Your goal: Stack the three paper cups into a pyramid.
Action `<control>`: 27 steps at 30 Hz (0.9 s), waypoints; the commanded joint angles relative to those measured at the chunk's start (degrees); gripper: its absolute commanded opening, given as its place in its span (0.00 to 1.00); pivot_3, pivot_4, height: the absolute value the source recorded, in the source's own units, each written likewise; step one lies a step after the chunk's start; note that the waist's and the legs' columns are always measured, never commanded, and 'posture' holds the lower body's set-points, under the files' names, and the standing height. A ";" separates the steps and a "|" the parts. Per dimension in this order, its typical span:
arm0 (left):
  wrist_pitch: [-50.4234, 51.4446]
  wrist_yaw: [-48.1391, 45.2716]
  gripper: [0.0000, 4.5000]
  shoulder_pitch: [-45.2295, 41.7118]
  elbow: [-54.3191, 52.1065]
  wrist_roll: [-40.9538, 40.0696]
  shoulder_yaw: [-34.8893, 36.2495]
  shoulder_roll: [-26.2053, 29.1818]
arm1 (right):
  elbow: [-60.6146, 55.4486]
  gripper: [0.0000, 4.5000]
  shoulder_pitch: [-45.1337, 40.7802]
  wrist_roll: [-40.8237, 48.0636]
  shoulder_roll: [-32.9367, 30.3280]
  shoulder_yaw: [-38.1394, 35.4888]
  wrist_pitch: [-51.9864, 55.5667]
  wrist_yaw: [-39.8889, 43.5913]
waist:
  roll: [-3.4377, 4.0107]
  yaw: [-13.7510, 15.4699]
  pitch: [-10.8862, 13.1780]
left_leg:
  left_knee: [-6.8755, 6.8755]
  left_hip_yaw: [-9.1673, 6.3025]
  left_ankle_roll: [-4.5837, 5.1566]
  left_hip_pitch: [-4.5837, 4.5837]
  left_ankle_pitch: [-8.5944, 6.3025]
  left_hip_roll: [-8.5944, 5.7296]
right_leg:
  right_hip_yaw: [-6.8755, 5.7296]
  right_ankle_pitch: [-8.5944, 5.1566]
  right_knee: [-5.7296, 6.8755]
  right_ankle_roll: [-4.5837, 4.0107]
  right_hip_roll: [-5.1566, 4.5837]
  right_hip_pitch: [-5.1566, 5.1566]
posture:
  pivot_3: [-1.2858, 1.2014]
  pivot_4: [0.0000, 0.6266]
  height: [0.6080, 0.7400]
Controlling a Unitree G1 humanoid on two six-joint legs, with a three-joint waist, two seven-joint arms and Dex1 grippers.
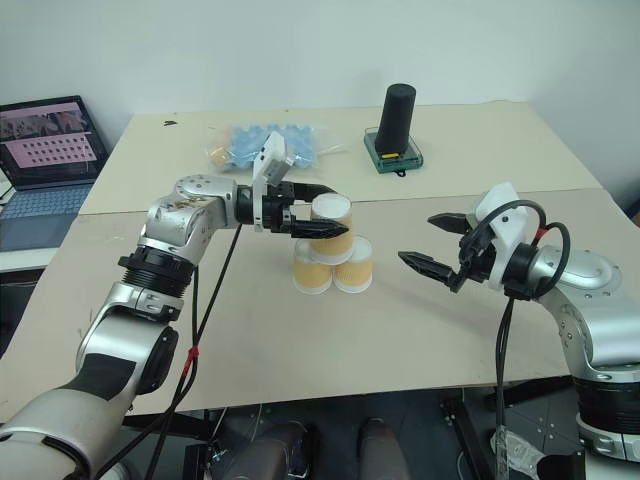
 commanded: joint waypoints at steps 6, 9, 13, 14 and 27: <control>0.54 0.23 0.99 -1.58 -2.75 -0.97 2.27 0.81 | -0.42 1.00 -1.83 0.43 -0.14 -0.84 -1.46 0.63 | 0.00 -0.02 0.00 | 0.00 0.00 -0.01 0.01 0.01 0.00 | 0.00 0.00 0.01 0.00 0.00 0.00 | 0.52 0.24 1.00; 0.60 0.22 0.99 -1.50 -2.94 -1.00 2.27 0.77 | -0.37 1.00 -1.83 0.45 -0.12 -0.87 -1.50 0.84 | 0.00 -0.01 0.00 | 0.00 0.00 -0.01 0.00 0.01 0.00 | 0.00 0.00 0.01 0.00 0.00 0.00 | 0.52 0.24 1.00; 0.91 0.52 0.99 -1.57 -3.04 -1.57 2.89 0.53 | -0.18 1.00 -1.82 0.29 -0.14 -0.78 -1.60 1.07 | 0.00 0.00 0.00 | 0.00 0.00 -0.03 0.00 0.02 0.00 | 0.00 0.00 0.01 0.00 0.00 0.00 | 0.52 0.24 1.00; 0.97 0.69 0.99 -1.70 -3.11 -1.70 3.09 0.52 | -0.16 1.00 -1.83 0.27 -0.13 -0.78 -1.61 1.11 | 0.00 -0.01 0.00 | 0.00 0.00 -0.03 0.00 0.02 0.00 | 0.00 0.00 0.01 0.00 0.00 0.00 | 0.52 0.24 1.00; 3.18 2.18 0.99 -3.21 -4.50 -3.02 5.26 0.96 | 1.33 1.00 -2.80 0.00 0.19 0.09 -2.20 1.78 | 0.00 -0.04 0.00 | 0.01 0.00 -0.03 0.00 0.02 0.00 | 0.00 0.00 0.03 0.00 0.01 -0.01 | 0.52 0.24 1.00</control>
